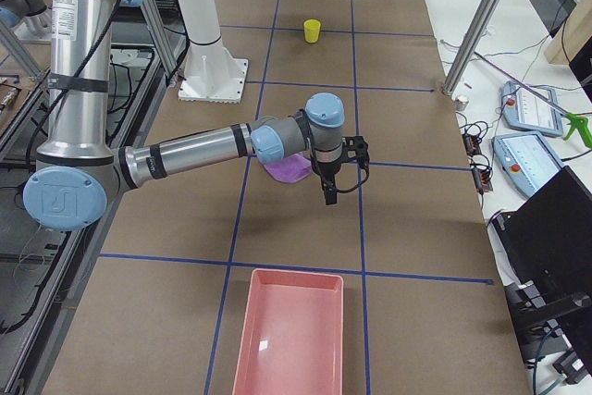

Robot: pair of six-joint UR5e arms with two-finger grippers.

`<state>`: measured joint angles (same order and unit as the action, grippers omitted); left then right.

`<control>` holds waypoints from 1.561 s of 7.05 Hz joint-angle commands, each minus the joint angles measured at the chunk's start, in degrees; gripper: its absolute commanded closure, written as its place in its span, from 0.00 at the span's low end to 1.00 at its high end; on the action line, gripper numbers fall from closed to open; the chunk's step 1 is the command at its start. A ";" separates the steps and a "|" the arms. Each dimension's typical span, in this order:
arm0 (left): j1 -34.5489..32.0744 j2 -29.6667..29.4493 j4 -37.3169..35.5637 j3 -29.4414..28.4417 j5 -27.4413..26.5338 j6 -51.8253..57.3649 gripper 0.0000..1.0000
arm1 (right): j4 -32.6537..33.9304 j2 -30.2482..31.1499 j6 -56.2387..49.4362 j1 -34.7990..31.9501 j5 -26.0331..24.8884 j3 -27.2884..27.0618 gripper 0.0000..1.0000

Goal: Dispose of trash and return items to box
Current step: 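Grasp the yellow cup rim with the left gripper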

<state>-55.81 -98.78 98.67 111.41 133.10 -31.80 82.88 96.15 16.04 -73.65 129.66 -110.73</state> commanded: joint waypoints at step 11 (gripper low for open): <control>3.22 0.42 14.54 -6.02 4.24 -9.69 1.00 | 0.00 0.00 0.13 0.00 -0.02 0.43 0.00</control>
<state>-47.16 -99.22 113.53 104.57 133.44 -41.39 82.88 96.15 16.17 -73.58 129.64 -110.30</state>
